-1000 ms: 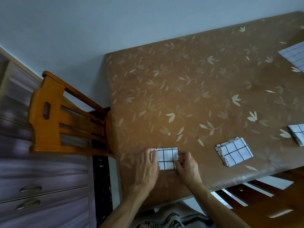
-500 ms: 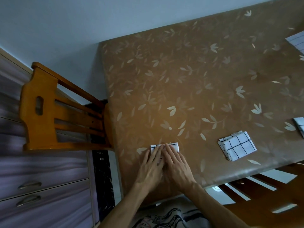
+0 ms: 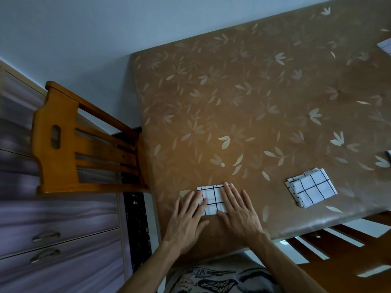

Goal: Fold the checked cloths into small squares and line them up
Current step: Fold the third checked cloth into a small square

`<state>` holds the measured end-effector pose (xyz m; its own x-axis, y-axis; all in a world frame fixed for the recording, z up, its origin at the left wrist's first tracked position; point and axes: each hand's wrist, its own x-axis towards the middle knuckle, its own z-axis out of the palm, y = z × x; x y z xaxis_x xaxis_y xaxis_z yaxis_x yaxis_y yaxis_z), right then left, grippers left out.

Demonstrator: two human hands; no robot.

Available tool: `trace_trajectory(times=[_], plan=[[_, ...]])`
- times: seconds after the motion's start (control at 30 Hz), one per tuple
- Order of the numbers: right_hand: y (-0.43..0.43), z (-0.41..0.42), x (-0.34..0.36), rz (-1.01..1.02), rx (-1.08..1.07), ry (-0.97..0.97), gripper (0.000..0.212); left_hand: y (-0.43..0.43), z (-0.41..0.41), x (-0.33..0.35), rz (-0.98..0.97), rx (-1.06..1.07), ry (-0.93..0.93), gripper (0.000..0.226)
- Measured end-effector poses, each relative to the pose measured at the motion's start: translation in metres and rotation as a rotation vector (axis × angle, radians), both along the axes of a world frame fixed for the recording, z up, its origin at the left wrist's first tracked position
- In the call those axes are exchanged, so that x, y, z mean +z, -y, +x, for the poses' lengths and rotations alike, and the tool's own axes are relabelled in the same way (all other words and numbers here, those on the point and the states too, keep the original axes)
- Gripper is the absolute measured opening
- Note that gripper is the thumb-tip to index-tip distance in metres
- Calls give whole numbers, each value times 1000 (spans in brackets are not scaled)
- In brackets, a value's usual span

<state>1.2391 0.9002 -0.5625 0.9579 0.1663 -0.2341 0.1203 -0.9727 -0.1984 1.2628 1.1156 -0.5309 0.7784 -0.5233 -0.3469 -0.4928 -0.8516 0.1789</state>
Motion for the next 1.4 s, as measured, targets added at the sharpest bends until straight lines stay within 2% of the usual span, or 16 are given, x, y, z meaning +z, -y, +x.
trace_trajectory(times=[0.13, 0.23, 0.47, 0.57, 0.67, 0.83, 1.2, 1.4], plan=[[-1, 2, 6, 33, -13, 3, 62, 28, 11, 2, -113, 144, 81, 32], [3, 7, 8, 24, 37, 40, 60, 36, 21, -5, -71, 122, 93, 52], [3, 16, 21, 37, 68, 109, 58, 34, 14, -7, -81, 86, 132, 43], [-7, 17, 24, 78, 68, 155, 56, 35, 14, -7, -60, 105, 177, 52], [-16, 16, 15, 98, 116, 112, 62, 36, 11, -11, 37, -14, 174, 65], [-18, 11, 2, 54, 87, 32, 63, 32, 6, -23, 31, 68, 93, 64], [-21, 8, -9, 61, 74, 19, 66, 31, 5, -18, 77, 54, 101, 64], [9, -2, 3, 16, -84, 7, 64, 21, -1, -13, 103, 161, 68, 67]])
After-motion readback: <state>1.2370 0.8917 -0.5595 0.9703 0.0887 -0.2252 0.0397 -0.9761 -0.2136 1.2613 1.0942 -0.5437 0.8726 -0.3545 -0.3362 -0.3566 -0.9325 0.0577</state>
